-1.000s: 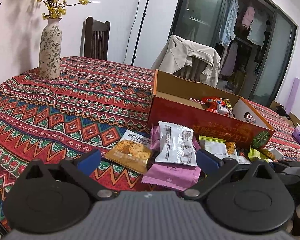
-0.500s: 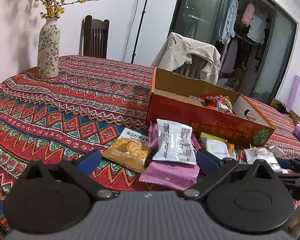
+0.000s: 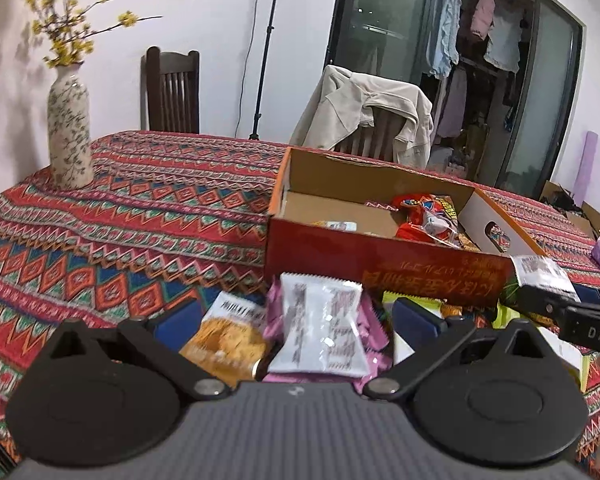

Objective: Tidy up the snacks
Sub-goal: 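Grasp a white snack packet with right gripper while left gripper grasps another white packet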

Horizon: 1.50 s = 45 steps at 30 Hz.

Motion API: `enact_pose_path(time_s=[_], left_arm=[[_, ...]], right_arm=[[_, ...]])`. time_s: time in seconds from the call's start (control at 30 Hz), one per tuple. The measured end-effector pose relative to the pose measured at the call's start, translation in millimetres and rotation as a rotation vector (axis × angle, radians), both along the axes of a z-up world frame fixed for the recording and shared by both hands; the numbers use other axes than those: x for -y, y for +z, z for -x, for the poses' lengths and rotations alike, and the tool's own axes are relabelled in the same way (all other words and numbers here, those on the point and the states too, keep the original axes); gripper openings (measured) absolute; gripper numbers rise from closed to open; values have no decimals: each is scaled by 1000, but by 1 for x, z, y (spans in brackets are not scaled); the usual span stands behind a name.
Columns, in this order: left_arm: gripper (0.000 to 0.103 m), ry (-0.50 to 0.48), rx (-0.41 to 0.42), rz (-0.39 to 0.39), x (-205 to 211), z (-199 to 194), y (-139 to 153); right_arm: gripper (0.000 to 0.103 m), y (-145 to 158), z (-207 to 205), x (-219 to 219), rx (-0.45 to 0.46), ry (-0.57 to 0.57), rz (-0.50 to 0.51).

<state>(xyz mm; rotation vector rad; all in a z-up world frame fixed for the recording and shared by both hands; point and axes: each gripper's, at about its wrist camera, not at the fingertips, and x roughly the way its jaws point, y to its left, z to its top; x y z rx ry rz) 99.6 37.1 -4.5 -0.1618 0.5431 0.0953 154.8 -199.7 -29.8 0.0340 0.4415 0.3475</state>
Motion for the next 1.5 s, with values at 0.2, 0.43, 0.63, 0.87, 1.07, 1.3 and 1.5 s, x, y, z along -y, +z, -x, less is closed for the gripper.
enact_pose_path(time_s=[0.2,0.43,0.63,0.87,1.07,1.3,1.5], left_arm=[[103,-13,-30,-54,11,-25,-4],[103,14,-116,-75,17,-50,-27],[103,9,-106,-108,21,-48,-32],[78,-21,-109,-110,24,-49,-34],[71,-29,-94,-91,22,-45,-34],[67,-31,-78,-50,16,-42,-33],[52,-22,-53,-35,13,-38,-30]], right_arm=[[70,-13,-12,-3,-9,18,-43],[70,-18,-13,4,3,14,-94],[70,-21,-12,0,-5,34,-81],[70,-20,-8,-4,7,46,-66],[70,-21,-6,-6,17,57,-52],[70,-20,-2,-5,34,55,-53],[70,-20,-2,-3,39,47,-59]])
